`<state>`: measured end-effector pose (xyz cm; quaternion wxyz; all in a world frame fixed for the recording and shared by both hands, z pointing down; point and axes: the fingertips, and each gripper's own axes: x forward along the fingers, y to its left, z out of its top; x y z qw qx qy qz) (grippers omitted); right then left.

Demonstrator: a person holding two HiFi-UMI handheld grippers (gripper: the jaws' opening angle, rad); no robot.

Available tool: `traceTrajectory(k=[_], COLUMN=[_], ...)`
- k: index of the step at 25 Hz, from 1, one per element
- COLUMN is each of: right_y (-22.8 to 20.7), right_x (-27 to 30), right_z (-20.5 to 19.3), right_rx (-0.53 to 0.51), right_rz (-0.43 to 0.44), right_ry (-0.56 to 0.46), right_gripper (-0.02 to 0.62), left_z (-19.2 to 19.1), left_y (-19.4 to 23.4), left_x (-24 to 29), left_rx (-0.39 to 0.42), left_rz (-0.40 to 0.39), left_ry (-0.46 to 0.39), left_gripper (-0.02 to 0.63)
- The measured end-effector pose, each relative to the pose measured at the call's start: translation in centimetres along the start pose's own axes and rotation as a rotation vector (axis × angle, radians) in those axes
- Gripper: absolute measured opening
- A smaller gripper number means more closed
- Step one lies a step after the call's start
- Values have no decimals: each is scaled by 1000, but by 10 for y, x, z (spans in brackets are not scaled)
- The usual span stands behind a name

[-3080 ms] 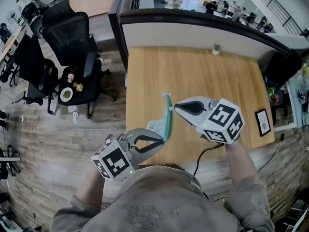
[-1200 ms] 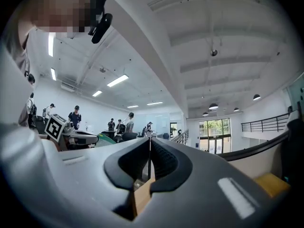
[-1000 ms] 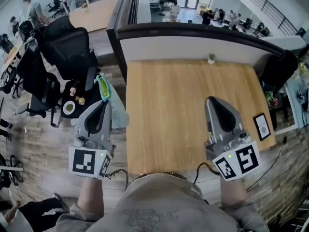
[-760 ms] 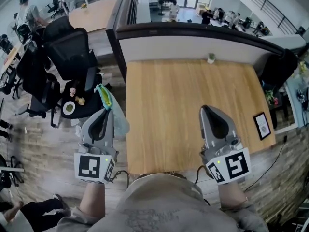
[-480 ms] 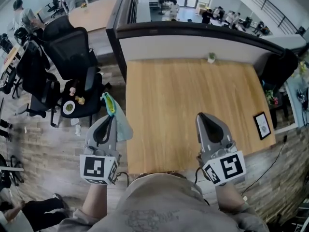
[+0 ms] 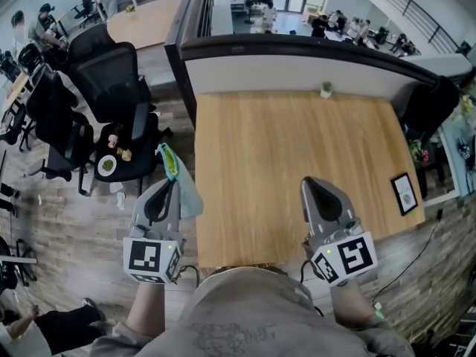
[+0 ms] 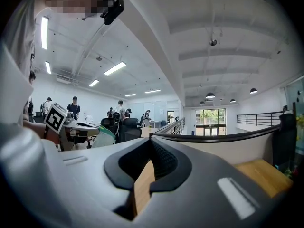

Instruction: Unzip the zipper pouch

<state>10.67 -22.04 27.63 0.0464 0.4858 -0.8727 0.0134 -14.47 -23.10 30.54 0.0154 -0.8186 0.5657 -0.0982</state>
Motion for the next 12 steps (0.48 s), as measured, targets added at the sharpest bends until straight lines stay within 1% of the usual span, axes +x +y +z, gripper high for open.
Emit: traceTrajectory(k=[12], right_y=[5], right_x=[-4], right_z=[3], right_rx=[-18], right_rz=[11], right_ry=[-1], right_gripper=[11], left_z=[5], left_y=[-2], left_x=[-5], left_rx=[10], left_rz=[-10], left_ry=[-3], left_gripper=[14])
